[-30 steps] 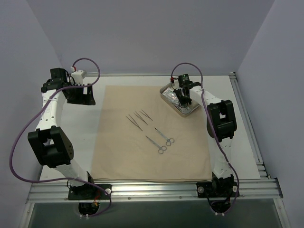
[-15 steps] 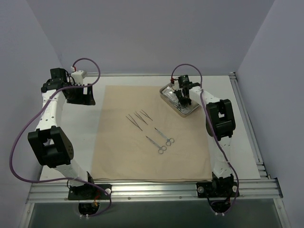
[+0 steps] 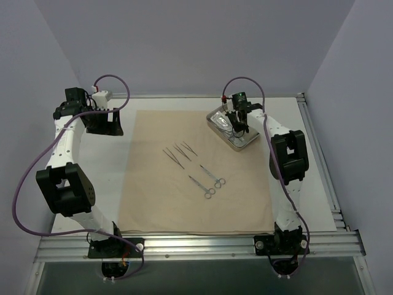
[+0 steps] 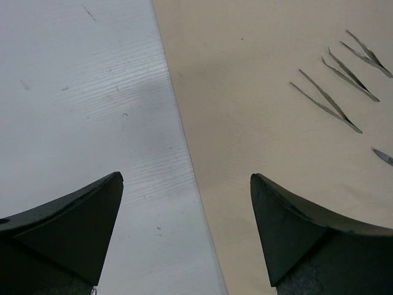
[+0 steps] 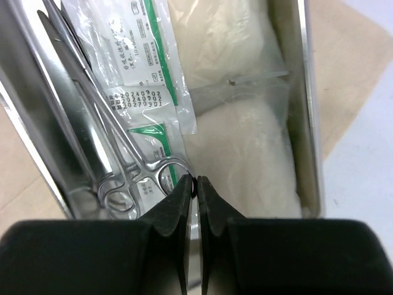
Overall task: Open and lay out the surgical kit
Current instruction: Pick up the medical item from the container.
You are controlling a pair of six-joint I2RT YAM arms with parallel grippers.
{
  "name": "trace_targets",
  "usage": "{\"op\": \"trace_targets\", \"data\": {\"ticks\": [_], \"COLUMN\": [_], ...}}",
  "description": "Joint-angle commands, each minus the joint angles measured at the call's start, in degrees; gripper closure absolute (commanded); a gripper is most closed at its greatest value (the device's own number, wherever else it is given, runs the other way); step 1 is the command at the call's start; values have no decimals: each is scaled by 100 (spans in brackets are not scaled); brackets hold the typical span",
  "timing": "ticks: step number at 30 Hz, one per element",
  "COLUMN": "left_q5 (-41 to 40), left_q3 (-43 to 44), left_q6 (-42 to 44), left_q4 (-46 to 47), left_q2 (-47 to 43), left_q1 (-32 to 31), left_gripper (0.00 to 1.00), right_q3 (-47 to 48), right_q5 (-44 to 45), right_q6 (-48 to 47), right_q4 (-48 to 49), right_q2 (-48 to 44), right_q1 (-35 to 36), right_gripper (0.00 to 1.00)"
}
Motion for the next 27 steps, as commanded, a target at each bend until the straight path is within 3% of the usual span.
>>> {"op": "trace_targets", "data": {"ticks": [1,16,27], "left_q5": [53,35,70], "left_q3": [168,150,124], "left_q6": [53,80,71], "left_q4": [-15,-24,3], "left_q2": [-180,-251,-277], "left_q1": [51,51,51], "left_gripper": [6,6,6], "right_q3": [83,-137,-1182], "right_q5": [175,325,-290], "right_q6": [-37,121,973], "right_q4": [-177,226,1272], "right_q2": [-790,-1211,-2135], "right_q1": [32,-3,-197], "right_gripper": [100,100,100]}}
